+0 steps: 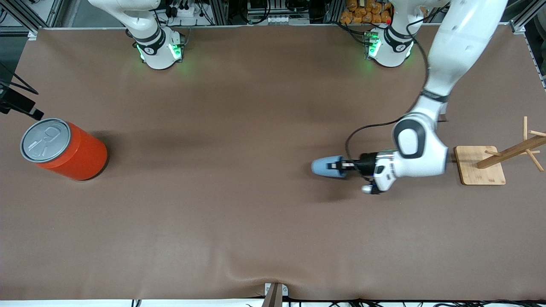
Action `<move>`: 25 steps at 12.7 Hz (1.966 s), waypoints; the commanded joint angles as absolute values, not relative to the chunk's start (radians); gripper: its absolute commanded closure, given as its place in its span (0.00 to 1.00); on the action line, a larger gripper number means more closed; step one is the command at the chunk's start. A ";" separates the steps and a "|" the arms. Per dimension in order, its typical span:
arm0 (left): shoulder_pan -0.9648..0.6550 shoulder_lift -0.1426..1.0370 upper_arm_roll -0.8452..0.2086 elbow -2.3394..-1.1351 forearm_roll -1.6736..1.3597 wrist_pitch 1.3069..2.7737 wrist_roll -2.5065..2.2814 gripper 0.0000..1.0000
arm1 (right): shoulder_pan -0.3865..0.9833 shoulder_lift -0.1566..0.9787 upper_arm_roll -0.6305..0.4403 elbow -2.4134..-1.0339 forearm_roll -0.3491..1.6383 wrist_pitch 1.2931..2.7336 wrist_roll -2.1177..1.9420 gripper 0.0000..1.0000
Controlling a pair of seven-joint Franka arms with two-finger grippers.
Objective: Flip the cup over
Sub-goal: 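Carry the cup with the left gripper toward the wooden stand and lower it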
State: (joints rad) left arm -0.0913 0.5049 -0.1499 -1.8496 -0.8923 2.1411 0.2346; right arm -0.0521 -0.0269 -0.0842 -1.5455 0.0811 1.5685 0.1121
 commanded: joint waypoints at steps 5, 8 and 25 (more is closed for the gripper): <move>0.069 0.434 -0.106 -1.871 -0.350 2.155 0.135 1.00 | -0.018 -0.008 -0.091 -1.508 0.057 1.540 0.104 0.00; 0.071 0.411 -0.107 -1.878 -0.220 2.161 -0.050 1.00 | -0.017 -0.008 -0.075 -1.508 0.055 1.523 0.104 0.00; 0.009 0.279 -0.161 -1.881 0.000 2.073 -0.307 0.00 | -0.025 -0.012 -0.020 -1.511 -0.014 1.509 0.109 0.00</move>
